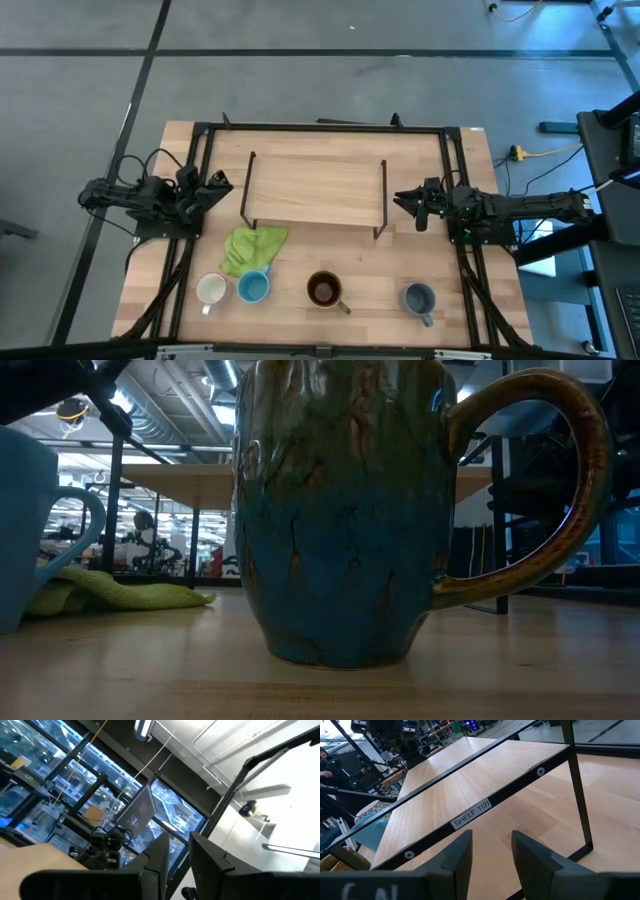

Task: Stack small to large cups/mugs on shelf
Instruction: Put the blue mug on the shelf

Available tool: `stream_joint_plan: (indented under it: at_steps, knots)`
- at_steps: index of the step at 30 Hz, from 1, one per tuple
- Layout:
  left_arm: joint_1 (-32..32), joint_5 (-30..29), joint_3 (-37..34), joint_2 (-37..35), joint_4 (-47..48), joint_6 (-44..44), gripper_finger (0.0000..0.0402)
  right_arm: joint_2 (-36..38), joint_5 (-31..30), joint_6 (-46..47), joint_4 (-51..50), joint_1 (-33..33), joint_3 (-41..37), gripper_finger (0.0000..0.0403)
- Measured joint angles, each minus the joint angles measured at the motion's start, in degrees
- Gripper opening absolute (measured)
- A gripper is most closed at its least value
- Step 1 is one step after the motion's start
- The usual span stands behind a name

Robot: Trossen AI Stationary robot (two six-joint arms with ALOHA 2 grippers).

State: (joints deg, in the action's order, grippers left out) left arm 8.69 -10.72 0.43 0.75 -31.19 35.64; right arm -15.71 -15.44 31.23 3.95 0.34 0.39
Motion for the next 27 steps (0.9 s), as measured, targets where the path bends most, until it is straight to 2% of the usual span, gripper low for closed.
stream_joint_plan:
  at_steps: [6, 8, 11, 15, 20, 27]
  knots:
    - [-0.5, 0.4, 1.7, 0.1, 1.1, 0.0, 0.0069, 0.0, 0.0, 0.0, 0.0, 0.0, 0.0, 0.0138]
    - [-0.5, 3.6, 5.7, 0.7, 8.4, 1.2, 0.0069, 0.0, 0.0, -0.2, 0.0, 0.0, 0.0, 0.0138]
    - [-0.5, 5.5, 15.7, 4.3, 27.5, -0.2, 0.0067, 0.0, 0.0, 0.0, 0.0, 0.0, 0.0, 0.0138]
    - [-0.5, 6.9, 30.2, 16.3, 44.6, -8.4, 0.0067, 0.0, 0.0, 0.0, 0.0, 0.0, 0.0, 0.0138]
    - [-0.5, 11.0, 43.3, 35.0, 57.8, -17.4, 0.0071, 0.0, 0.0, -0.1, 0.0, 0.0, 0.0, 0.0138]
    - [-4.9, 14.6, 57.8, 57.3, 66.8, -26.7, 0.0073, 0.0, 0.0, -0.2, 0.0, 0.0, 0.0, 0.0138]
